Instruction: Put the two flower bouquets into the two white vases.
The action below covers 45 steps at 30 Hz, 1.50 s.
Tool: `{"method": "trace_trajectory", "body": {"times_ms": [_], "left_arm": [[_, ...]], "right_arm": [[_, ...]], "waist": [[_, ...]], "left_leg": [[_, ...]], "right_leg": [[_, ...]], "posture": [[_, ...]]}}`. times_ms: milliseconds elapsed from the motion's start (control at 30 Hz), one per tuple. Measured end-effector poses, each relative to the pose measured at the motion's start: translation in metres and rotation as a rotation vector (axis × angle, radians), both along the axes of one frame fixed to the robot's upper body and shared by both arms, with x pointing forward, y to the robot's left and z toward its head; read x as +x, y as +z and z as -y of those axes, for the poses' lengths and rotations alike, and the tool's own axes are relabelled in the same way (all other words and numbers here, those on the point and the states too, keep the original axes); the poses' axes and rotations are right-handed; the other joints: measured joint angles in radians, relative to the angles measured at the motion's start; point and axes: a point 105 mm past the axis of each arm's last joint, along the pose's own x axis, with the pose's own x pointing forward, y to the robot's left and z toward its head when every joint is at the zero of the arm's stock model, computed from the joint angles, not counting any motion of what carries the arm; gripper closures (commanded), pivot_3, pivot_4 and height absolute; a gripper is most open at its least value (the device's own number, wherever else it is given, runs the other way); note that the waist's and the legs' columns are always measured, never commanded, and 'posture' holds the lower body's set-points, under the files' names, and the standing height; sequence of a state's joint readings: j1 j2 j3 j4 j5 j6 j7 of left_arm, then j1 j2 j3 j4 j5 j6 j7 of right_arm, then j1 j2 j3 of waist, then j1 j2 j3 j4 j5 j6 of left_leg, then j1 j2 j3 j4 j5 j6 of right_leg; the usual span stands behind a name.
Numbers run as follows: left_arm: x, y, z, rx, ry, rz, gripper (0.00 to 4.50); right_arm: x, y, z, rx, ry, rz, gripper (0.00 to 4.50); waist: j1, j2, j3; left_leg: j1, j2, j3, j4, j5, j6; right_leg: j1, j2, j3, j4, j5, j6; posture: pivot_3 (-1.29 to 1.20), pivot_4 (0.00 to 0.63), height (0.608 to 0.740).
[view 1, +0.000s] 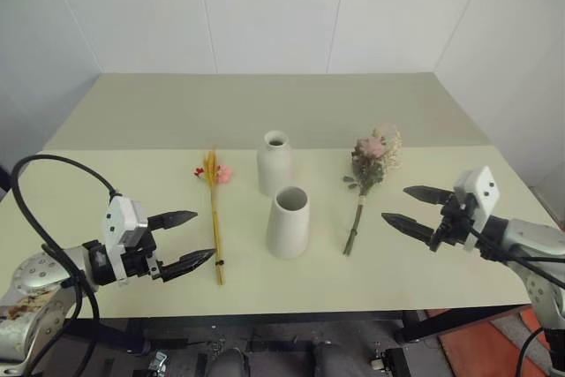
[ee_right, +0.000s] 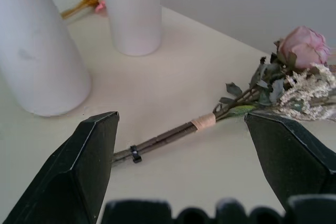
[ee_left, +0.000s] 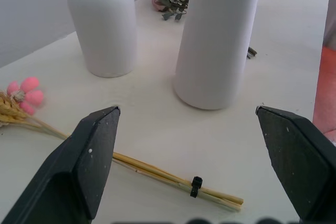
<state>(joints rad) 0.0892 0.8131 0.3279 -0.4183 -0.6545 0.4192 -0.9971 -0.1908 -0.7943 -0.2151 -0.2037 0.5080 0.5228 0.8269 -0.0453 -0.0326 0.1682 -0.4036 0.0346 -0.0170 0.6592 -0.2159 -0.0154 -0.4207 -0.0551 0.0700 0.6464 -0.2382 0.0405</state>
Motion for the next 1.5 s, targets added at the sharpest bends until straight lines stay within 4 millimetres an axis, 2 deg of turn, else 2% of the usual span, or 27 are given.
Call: {"method": "trace_trajectory", "body": {"times_ms": [133, 267, 367, 500, 667, 700, 767, 1000, 1100, 1200, 1300, 1367, 1500], "left_arm": [[0.003, 0.006, 0.004, -0.005, -0.028, 0.024, 0.0], [0.006, 0.016, 0.009, -0.015, -0.061, 0.058, 0.0], [0.006, 0.017, 0.009, -0.016, -0.069, 0.06, 0.0], [0.006, 0.017, 0.009, -0.016, -0.071, 0.06, 0.0], [0.006, 0.018, 0.008, -0.016, -0.07, 0.063, 0.0], [0.006, 0.018, 0.008, -0.016, -0.068, 0.063, 0.0], [0.006, 0.017, 0.008, -0.015, -0.066, 0.063, 0.0], [0.005, 0.021, 0.007, -0.012, -0.056, 0.078, 0.0], [0.006, 0.022, 0.006, -0.013, -0.047, 0.085, 0.0], [0.008, 0.029, 0.003, -0.018, -0.028, 0.115, 0.0], [0.011, 0.045, -0.001, -0.056, 0.001, 0.169, 0.0], [0.013, 0.054, -0.005, -0.08, 0.028, 0.2, 0.0], [0.017, 0.061, -0.009, -0.099, 0.077, 0.205, 0.0]], "right_arm": [[0.025, 0.004, -0.011, 0.017, -0.094, -0.18, 0.02], [0.048, 0.021, -0.03, 0.09, -0.157, -0.372, 0.02], [0.055, 0.005, -0.041, 0.059, -0.2, -0.529, 0.02], [0.06, -0.021, -0.044, -0.021, -0.272, -0.659, 0.02], [0.067, -0.029, -0.047, -0.062, -0.319, -0.692, 0.02], [0.069, -0.032, -0.048, -0.063, -0.326, -0.702, 0.43], [0.071, -0.035, -0.049, -0.074, -0.34, -0.696, 0.91], [0.084, -0.038, -0.051, -0.092, -0.393, -0.632, 3.49], [0.089, -0.038, -0.047, -0.075, -0.438, -0.616, 4.27], [0.094, -0.036, -0.041, -0.077, -0.484, -0.573, 4.27], [0.106, -0.024, -0.035, 0.002, -0.532, -0.448, 4.27], [0.115, -0.009, -0.032, 0.05, -0.561, -0.326, 4.27], [0.128, 0.04, -0.029, 0.223, -0.573, -0.042, 4.27]], "waist": [[-0.003, 0.0, 0.0], [0.001, 0.0, 0.0], [0.005, 0.0, 0.0], [0.007, 0.0, 0.0], [0.001, 0.0, 0.0], [0.0, 0.0, 0.0], [-0.002, 0.0, 0.0], [-0.003, 0.0, 0.0], [-0.002, 0.0, 0.0], [-0.001, 0.0, 0.0], [-0.001, 0.0, 0.0], [-0.001, 0.0, 0.0], [-0.005, 0.0, 0.0]], "left_leg": [[0.0, 0.0, 0.0, 0.0, 0.0, 0.0], [-0.001, 0.0, 0.0, 0.0, 0.0, 0.0], [-0.004, -0.001, -0.001, -0.001, 0.0, 0.001], [-0.005, -0.001, -0.001, -0.001, 0.0, 0.001], [-0.004, -0.001, -0.001, -0.001, 0.0, 0.001], [-0.003, 0.0, -0.001, -0.001, 0.0, 0.001], [-0.003, 0.0, -0.001, -0.001, 0.0, 0.001], [-0.003, 0.0, -0.001, -0.001, 0.0, 0.001], [-0.003, 0.0, -0.001, -0.001, 0.0, 0.001], [-0.003, -0.001, -0.001, -0.001, 0.0, 0.001], [-0.004, -0.001, -0.001, -0.001, 0.0, 0.001], [-0.004, -0.001, -0.001, -0.001, 0.0, 0.001], [-0.004, 0.0, -0.001, -0.001, 0.0, 0.001]], "right_leg": [[-0.001, 0.0, 0.001, 0.001, 0.002, -0.003], [-0.001, 0.001, 0.0, 0.0, 0.003, -0.005], [-0.003, 0.0, -0.001, -0.001, 0.002, -0.004], [-0.003, -0.001, -0.001, -0.002, 0.003, -0.004], [-0.003, 0.0, -0.001, -0.001, 0.003, -0.004], [-0.003, 0.0, -0.001, -0.001, 0.003, -0.004], [-0.003, 0.0, -0.001, -0.001, 0.003, -0.004], [-0.003, 0.0, -0.001, 0.0, 0.003, -0.004], [-0.003, 0.0, -0.001, 0.0, 0.003, -0.004], [-0.003, 0.0, -0.001, 0.0, 0.003, -0.004], [-0.003, 0.0, -0.001, -0.001, 0.003, -0.004], [-0.004, 0.0, -0.001, -0.001, 0.003, -0.003], [-0.004, 0.0, -0.001, -0.001, 0.003, -0.003]], "posture": [[0.0, 0.15, 0.74], [0.0, 0.15, 0.74], [0.0, 0.15, 0.74], [0.0, 0.15, 0.74], [0.0, 0.15, 0.74], [0.0, 0.15, 0.74], [0.0, 0.15, 0.74], [0.0, 0.15, 0.74], [0.0, 0.15, 0.74], [0.0, 0.15, 0.74], [0.0, 0.15, 0.74], [0.0, 0.15, 0.74], [0.0, 0.15, 0.74]]}}
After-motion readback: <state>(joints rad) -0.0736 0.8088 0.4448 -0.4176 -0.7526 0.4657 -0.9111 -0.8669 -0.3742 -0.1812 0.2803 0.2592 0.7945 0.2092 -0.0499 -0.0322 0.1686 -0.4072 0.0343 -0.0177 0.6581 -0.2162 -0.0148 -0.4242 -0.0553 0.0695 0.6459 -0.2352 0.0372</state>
